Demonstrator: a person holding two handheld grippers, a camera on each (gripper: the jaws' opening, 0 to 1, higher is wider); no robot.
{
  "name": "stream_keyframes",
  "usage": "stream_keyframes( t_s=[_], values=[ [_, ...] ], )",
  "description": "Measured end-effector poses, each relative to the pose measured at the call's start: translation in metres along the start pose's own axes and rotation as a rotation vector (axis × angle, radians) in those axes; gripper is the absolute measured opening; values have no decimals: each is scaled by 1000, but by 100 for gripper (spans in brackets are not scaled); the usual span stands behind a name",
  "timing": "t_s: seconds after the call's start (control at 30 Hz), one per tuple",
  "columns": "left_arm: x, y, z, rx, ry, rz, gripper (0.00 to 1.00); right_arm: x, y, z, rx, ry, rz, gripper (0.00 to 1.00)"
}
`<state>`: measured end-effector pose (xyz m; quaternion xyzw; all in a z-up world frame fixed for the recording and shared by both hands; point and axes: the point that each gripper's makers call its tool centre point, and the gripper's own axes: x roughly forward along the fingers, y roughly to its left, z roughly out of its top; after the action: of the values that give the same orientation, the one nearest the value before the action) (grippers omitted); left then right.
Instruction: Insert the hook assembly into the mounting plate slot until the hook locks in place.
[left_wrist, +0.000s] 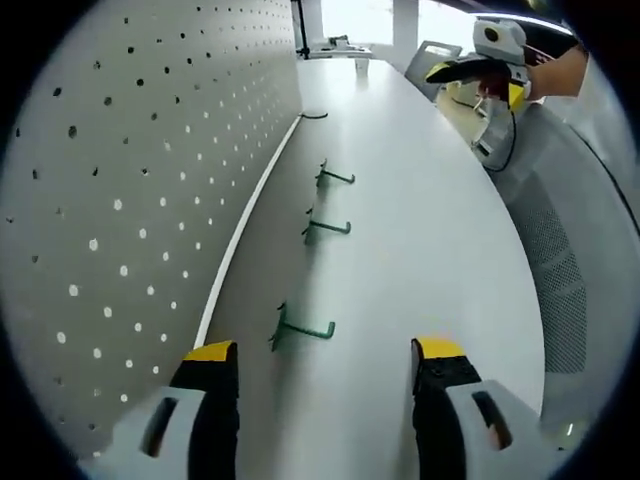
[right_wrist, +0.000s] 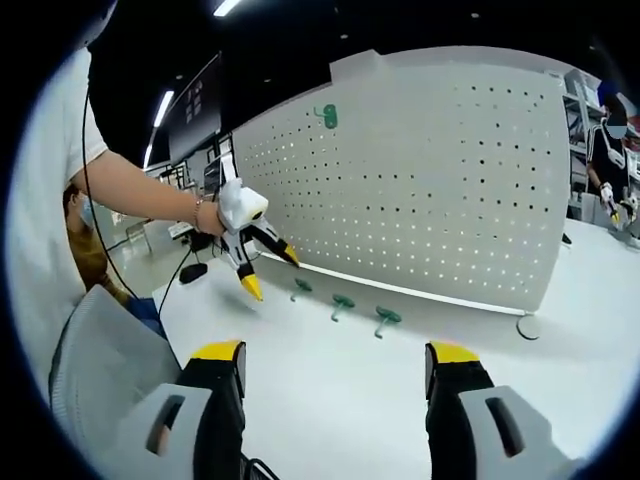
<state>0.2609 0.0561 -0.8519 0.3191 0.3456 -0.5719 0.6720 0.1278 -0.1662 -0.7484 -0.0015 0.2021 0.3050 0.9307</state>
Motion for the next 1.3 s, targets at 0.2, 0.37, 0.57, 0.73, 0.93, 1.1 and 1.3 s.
stream_keyframes(
  t_s=[0.2,0.37,0.57,0.73,0.93,1.1,1.3],
  values=[
    [6,2,-5,-1,21,-15,73,1,0,0,2,0,0,70],
    [10,2,-5,15,34,-23,73,0,-1,-1,3,5,-1,70],
    [16,1,-12,24,59,-33,71,-2,-3,-2,5,6,-11,70],
    [18,4,-13,32,68,-32,71,-4,-4,-4,3,12,-12,69],
    [22,2,-15,43,78,-47,70,-4,-5,-5,9,11,-17,69],
    [23,0,-18,33,87,-61,70,-3,-5,-4,11,9,-18,69],
    [25,3,-18,38,87,-60,69,-3,-7,-3,17,4,-19,68]
  ],
)
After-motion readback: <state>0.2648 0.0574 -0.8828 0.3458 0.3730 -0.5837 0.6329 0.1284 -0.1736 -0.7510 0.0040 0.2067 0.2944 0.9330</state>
